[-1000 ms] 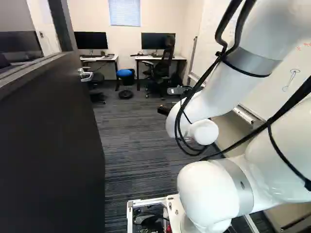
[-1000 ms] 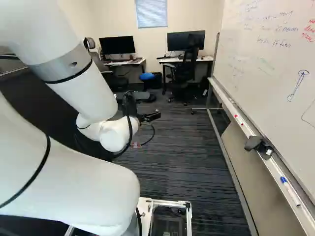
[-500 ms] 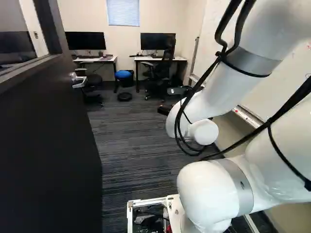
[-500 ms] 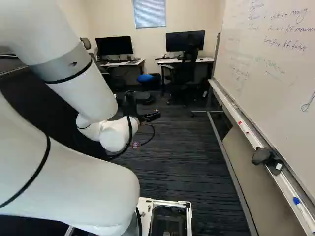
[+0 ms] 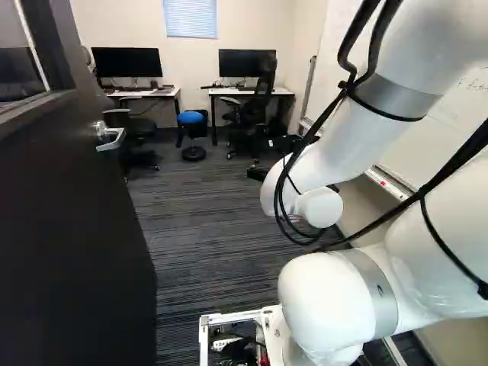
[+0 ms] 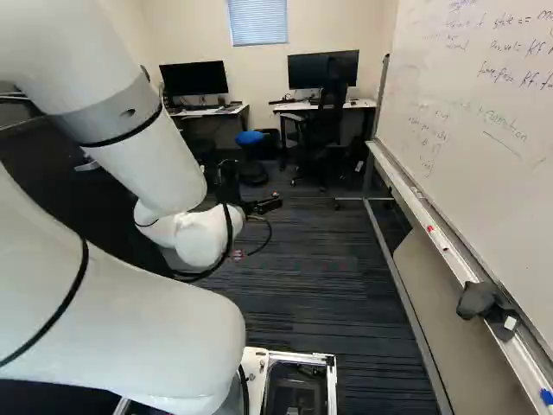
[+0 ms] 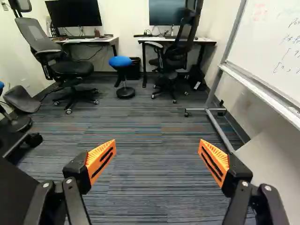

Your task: Open the door and move inside

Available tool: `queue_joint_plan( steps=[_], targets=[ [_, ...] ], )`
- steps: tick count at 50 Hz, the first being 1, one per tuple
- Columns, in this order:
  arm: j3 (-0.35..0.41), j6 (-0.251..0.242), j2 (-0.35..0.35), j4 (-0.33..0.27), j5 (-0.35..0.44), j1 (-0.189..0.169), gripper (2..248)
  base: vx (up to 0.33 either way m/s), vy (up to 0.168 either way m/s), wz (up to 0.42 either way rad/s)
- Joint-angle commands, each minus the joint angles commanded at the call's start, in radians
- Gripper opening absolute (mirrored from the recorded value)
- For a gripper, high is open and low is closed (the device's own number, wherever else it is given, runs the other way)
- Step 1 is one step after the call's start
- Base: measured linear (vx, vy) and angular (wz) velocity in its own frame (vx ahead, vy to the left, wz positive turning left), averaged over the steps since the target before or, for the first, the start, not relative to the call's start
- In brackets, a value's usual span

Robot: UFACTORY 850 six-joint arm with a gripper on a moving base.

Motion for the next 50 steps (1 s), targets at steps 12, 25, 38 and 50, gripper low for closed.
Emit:
queue_joint_plan(
  steps=[12,25,38,50],
  targets=[
    [0.000,0.000,0.000,0.000,0.000,0.000,247,0.201,0.001,-0.034],
    [0.000,0.000,0.000,0.000,0.000,0.000,247,0.214,0.003,-0.035],
    [0.000,0.000,0.000,0.000,0.000,0.000,247,0.223,-0.008,-0.020],
    [0.000,0.000,0.000,0.000,0.000,0.000,247,0.215,-0.022,-0.017]
  ],
)
